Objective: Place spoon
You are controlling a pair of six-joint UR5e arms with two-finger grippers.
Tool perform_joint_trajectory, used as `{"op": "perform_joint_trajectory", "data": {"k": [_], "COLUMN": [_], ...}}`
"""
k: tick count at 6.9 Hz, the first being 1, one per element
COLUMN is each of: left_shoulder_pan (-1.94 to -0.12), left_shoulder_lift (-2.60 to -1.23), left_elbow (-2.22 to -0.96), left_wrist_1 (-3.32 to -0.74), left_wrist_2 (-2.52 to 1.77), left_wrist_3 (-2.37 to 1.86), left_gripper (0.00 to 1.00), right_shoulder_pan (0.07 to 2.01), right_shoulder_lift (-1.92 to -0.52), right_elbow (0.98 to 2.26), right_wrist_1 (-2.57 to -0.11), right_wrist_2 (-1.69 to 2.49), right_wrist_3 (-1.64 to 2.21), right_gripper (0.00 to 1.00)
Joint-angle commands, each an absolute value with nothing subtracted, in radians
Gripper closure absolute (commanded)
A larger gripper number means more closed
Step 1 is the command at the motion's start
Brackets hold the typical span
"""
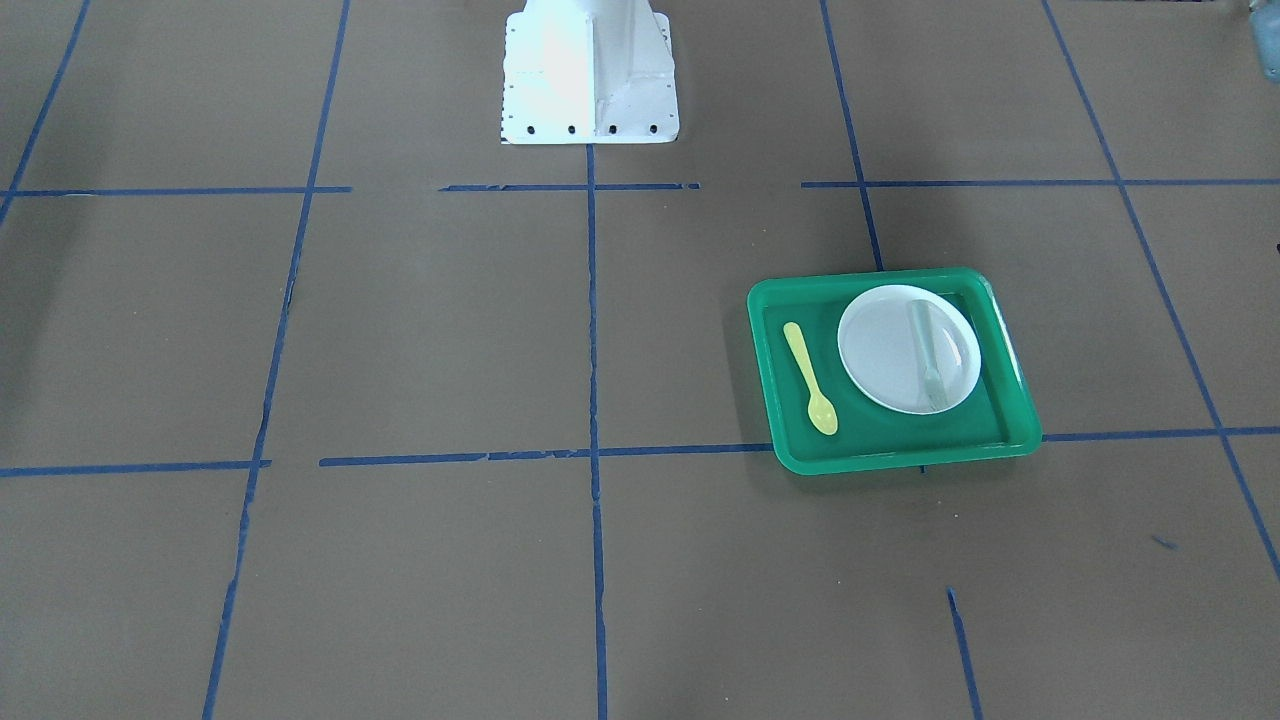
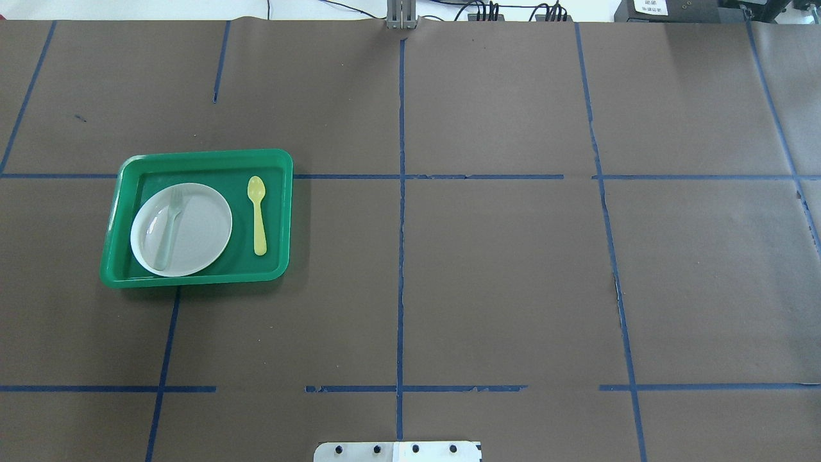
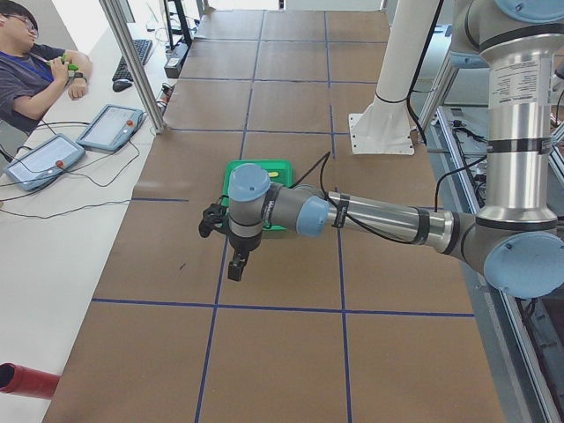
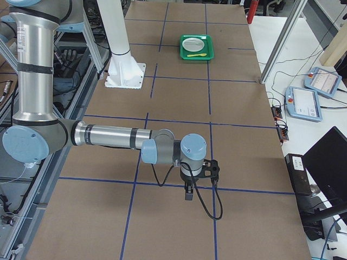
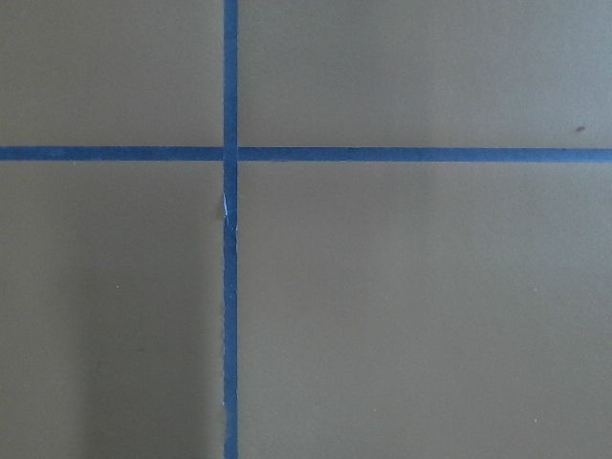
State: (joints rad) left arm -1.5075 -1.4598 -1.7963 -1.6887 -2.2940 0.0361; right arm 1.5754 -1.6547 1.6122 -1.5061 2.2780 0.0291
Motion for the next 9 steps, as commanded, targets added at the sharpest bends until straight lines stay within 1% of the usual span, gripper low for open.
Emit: {"op": "perform_joint_trajectory", "data": {"k": [1, 2, 4, 9], "left_shoulder_pan": [-1.561, -1.569, -1.571, -1.585], "left_shoulder_lift": [-1.414, -1.413, -1.401, -1.422], "left_elbow": [-1.769, -1.767, -1.769, -1.77], "left_wrist_1": [-1.645, -1.61, -1.614, -1.618], "left_wrist_2": [-2.372, -2.375, -2.37, -2.37], "left_wrist_3": [0.113, 0.151, 0.163, 0.161], "left_gripper": [0.0, 0.0, 0.0, 0.0], "right_shoulder_pan": [1.575, 1.575, 1.575, 1.575], "right_shoulder_lift": [-1.654, -1.654, -1.654, -1.654], "right_elbow": [1.612, 1.612, 1.612, 1.612], "right_wrist_1": [-1.505, -1.506, -1.505, -1.506], "right_wrist_2": [2.278, 2.278, 2.278, 2.278], "right_wrist_3": [0.029, 0.029, 0.029, 0.029], "right_gripper": [0.0, 0.0, 0.0, 0.0]}}
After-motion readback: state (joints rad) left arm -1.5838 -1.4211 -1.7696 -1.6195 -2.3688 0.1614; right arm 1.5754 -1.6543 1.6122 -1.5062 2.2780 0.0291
